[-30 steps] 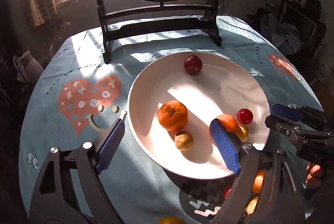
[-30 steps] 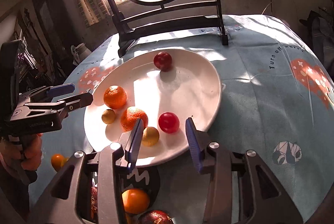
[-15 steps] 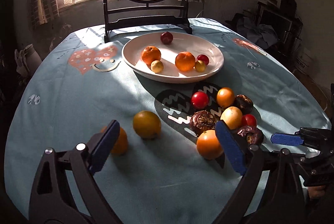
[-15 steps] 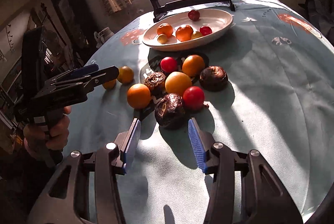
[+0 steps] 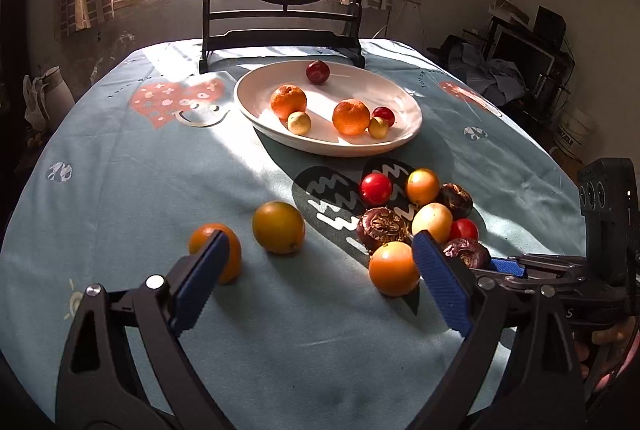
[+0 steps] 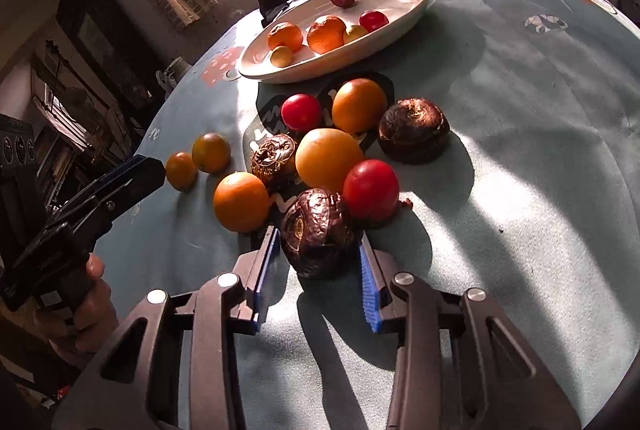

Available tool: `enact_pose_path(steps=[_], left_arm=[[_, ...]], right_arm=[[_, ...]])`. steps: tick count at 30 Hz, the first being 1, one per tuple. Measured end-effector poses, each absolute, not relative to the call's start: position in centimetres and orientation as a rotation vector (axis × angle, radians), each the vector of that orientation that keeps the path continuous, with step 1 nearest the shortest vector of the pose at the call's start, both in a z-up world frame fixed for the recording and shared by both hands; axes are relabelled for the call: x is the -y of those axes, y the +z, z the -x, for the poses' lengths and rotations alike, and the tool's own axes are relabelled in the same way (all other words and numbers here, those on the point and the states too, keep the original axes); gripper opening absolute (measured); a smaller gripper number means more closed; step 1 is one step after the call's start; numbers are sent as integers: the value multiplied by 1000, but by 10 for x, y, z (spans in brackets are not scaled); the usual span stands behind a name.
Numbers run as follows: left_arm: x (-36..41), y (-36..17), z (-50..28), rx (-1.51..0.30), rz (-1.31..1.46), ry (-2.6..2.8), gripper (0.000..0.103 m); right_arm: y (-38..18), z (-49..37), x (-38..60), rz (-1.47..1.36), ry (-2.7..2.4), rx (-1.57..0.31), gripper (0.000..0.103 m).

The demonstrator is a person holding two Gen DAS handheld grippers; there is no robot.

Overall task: Organize fruits
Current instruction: 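Grasp a dark brown fruit with the right gripper while the left gripper grasps an orange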

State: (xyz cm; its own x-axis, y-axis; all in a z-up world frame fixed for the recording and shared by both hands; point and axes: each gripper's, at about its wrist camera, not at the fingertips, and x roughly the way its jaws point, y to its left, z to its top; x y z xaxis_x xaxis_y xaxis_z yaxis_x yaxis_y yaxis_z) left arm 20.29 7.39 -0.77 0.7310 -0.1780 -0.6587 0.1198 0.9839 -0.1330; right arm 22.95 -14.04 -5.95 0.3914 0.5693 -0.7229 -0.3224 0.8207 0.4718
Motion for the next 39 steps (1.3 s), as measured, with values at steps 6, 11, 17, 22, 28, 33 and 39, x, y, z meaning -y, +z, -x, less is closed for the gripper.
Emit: enact_pose_path(steps=[6, 11, 17, 22, 28, 33, 39], left_arm=[[-70, -15, -204, -760, 68, -175, 94], [-44, -25, -205, -807, -7, -263, 91], [-19, -39, -213, -860, -73, -294, 75], [-12, -45, -222, -896, -62, -291, 67], [-13, -51, -230, -933, -38, -279, 59], [-13, -54, -234, -951, -21, -263, 51], [-12, -53, -232, -950, -7, -287, 39]], right_arm=[[-49, -220, 156, -307, 634, -956, 34], [-33, -211, 189, -350, 593, -818, 34], [-37, -214, 197, -408, 641, -827, 34], [-37, -213, 196, -420, 660, -827, 34], [-37, -212, 197, -428, 664, -823, 34], [-38, -213, 197, -433, 661, -826, 34], [-39, -215, 197, -433, 661, -836, 34]])
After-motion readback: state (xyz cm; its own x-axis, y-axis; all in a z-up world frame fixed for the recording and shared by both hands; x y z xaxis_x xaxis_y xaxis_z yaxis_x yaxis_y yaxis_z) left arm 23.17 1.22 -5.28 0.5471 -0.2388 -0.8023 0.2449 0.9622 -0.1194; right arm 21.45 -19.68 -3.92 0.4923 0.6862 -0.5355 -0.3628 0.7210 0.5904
